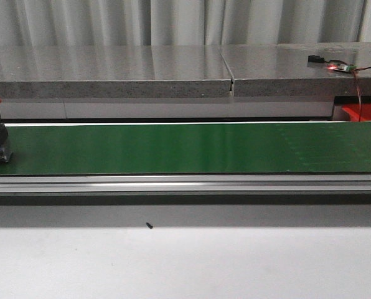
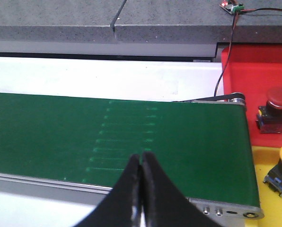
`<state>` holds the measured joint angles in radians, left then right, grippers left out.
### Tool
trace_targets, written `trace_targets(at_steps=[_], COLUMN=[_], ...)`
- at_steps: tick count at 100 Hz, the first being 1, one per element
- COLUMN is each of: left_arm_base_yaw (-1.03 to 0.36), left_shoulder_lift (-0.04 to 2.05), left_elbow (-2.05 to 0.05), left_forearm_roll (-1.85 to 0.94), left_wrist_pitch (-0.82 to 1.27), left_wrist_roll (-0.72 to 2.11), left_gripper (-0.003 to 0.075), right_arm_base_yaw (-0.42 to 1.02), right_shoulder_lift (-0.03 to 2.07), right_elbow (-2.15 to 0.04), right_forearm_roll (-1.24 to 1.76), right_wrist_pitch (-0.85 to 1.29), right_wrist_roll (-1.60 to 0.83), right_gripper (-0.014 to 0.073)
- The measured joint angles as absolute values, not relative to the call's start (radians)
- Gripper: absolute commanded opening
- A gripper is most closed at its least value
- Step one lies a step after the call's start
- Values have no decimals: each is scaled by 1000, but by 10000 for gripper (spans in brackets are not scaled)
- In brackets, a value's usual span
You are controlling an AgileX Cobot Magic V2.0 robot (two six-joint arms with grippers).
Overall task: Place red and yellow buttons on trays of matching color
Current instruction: 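Set the yellow button on the belt behind the red one, release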
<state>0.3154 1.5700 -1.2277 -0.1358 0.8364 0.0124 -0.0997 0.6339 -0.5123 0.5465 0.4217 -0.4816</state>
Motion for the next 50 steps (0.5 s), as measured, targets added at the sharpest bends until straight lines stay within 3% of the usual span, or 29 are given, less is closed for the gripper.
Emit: trace_targets(at_steps=[27, 50], left_arm_base_yaw=[313, 313], left_shoulder_lift=[1626, 1634], left_elbow=[-1228, -1228], left_forearm_roll=[-140, -155], left_wrist_pitch=[845, 847], left_wrist_roll=[12, 12], left_gripper=[274, 580], right_arm_base_yaw=[-100, -100], right_shoulder_lift=[634, 634], right_elbow=[-512, -512], right_forearm_roll=[547, 549], right_wrist_pitch=[422, 422], right_wrist_roll=[-482, -482], right_gripper=[-67, -67])
